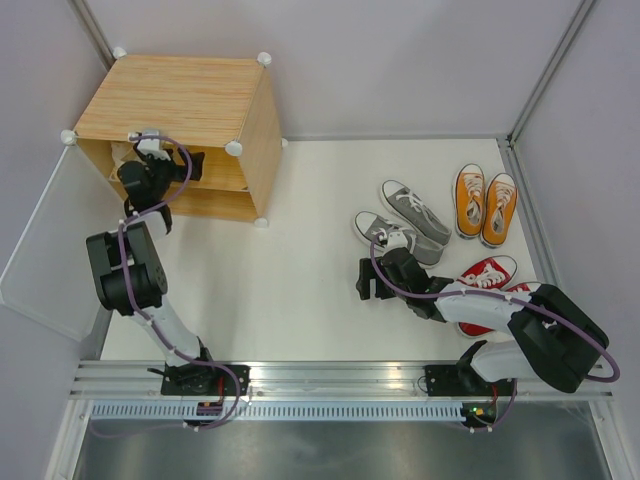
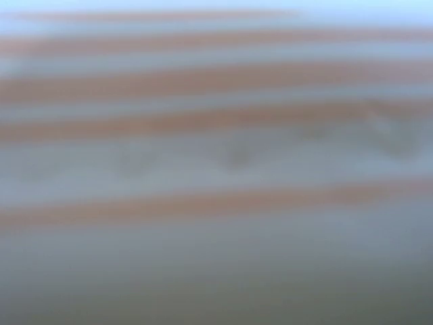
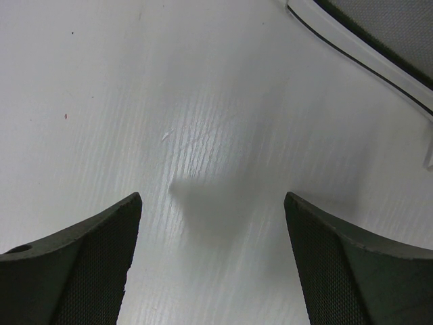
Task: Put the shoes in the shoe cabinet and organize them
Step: Place the shoe in the shoe cabinet.
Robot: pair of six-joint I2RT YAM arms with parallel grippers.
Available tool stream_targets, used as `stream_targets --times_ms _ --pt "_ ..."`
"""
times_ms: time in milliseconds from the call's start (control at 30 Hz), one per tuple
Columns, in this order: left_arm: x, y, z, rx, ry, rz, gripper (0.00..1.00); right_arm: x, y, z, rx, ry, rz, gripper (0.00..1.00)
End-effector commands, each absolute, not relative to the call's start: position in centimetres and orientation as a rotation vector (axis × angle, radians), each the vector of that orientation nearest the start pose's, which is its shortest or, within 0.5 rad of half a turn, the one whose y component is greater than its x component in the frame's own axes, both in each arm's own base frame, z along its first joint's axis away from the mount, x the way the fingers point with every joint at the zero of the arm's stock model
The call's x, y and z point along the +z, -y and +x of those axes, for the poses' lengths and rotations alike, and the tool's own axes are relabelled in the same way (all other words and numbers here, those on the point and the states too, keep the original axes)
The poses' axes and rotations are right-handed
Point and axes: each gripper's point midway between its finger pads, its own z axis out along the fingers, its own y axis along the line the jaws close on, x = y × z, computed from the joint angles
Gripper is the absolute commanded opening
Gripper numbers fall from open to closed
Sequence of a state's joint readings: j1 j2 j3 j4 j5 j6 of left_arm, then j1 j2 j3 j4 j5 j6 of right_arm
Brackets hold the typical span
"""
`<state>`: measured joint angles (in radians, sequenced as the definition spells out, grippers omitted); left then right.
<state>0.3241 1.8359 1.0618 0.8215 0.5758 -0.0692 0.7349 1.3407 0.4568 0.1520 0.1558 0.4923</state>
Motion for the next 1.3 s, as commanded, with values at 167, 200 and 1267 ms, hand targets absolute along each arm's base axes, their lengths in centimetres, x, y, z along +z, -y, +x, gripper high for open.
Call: stream_targets --times_ms 167,200,1267 --pt "20.9 -3.9 51.4 -0.282 -1.635 0.057 1.0 2.9 -20.9 24.1 0.455 -2.325 -0.209 0.9" --pt "21.6 -3.8 51.1 -0.28 -1.627 0.048 1.0 3.1 -20.9 24.1 0.459 -2.318 -0.208 0.9" --pt "17.2 -5.3 56.7 -0.143 -1.62 -0.173 0.98 2.9 -20.5 24.4 0.423 -2.322 -0.202 0.89"
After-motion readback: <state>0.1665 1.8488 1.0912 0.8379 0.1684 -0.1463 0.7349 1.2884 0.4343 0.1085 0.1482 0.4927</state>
